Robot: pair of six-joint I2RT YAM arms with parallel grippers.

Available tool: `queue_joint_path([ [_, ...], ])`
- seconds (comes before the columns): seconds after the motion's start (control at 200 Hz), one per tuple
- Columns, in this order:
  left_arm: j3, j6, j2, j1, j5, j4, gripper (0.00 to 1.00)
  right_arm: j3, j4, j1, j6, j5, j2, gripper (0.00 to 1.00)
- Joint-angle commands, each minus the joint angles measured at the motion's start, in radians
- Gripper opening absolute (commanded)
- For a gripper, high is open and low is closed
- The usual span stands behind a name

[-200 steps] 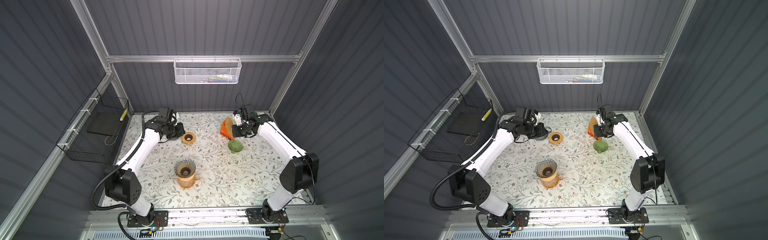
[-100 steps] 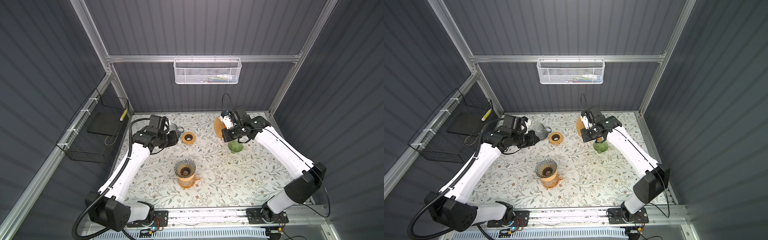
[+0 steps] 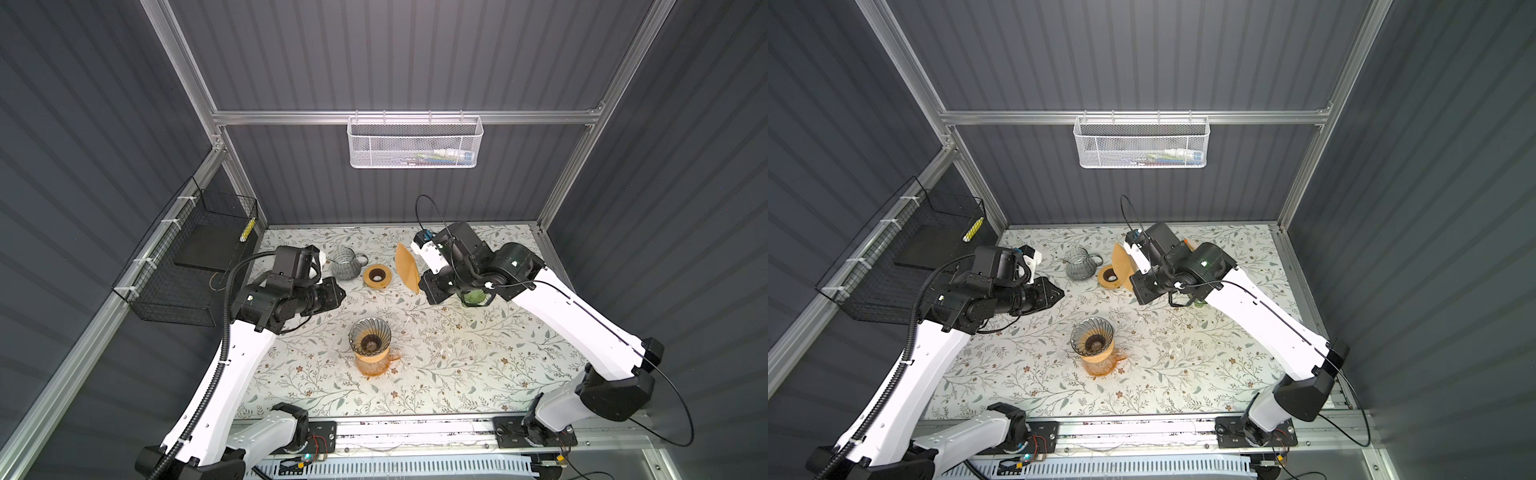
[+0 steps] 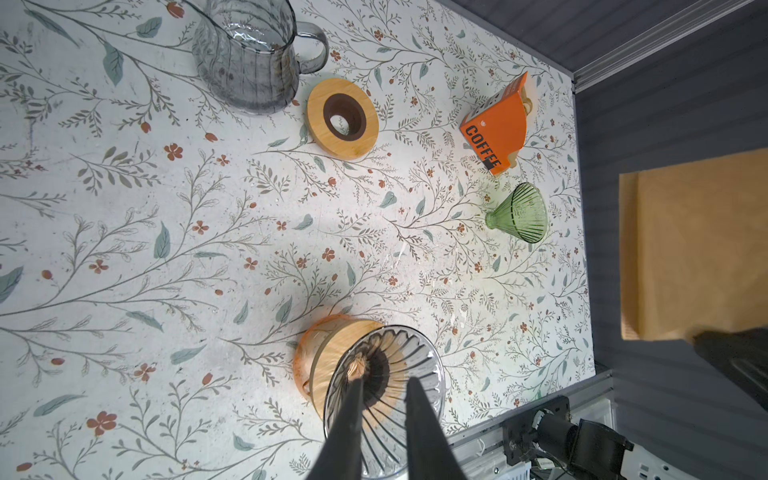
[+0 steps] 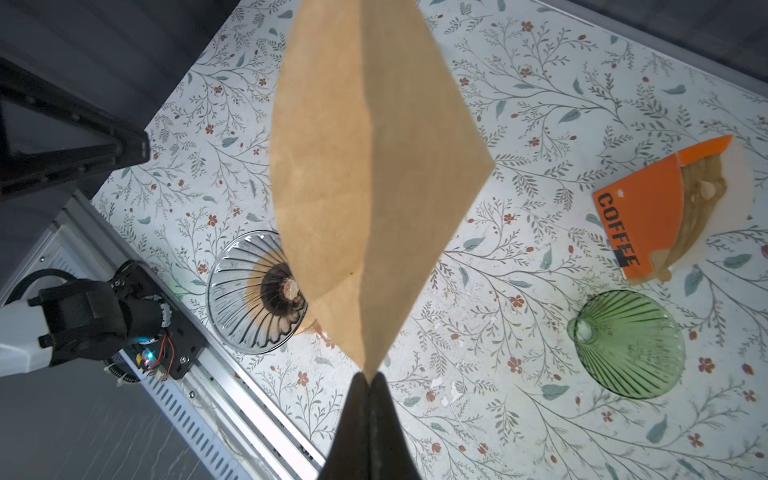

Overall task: Place the coffee filter in the dripper
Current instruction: 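Carry the filter over the glass dripper with the right gripper while left gripper approaches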

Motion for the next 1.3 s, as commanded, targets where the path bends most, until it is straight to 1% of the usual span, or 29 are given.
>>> queue_joint_path([
  [0.0,0.039,0.027,-0.019,-0.005,-0.015,-0.088,0.23,0.042,-0.060,0.052,0.021,0.022,0.038,0.00],
  [0.085,0.039,0.030,-0.036,-0.004,-0.022,-0.111,0.29,0.066,-0.068,0.089,0.023,0.018,0.056,0.00],
  [0.145,0.031,0.032,-0.050,-0.005,-0.036,-0.120,0.34,0.075,-0.060,0.108,0.026,-0.004,0.068,0.00],
  [0.235,0.016,0.028,-0.069,-0.005,-0.055,-0.124,0.39,0.092,-0.048,0.134,0.028,-0.043,0.090,0.00],
  [0.41,0.002,0.016,-0.097,-0.005,-0.059,-0.132,0.44,0.118,-0.040,0.182,0.026,-0.065,0.123,0.00],
  [0.635,0.028,0.010,-0.125,-0.005,-0.071,-0.172,0.46,0.119,-0.027,0.224,0.037,-0.114,0.143,0.00],
  [0.855,0.030,0.020,-0.153,-0.004,-0.053,-0.191,0.45,0.102,-0.013,0.245,0.044,-0.158,0.162,0.00],
  [1.071,0.025,0.045,-0.164,-0.005,-0.050,-0.201,0.45,0.014,0.063,0.247,0.078,-0.239,0.152,0.00],
  [1.296,0.021,0.072,-0.151,-0.005,-0.029,-0.194,0.45,-0.048,0.098,0.240,0.115,-0.288,0.150,0.00],
])
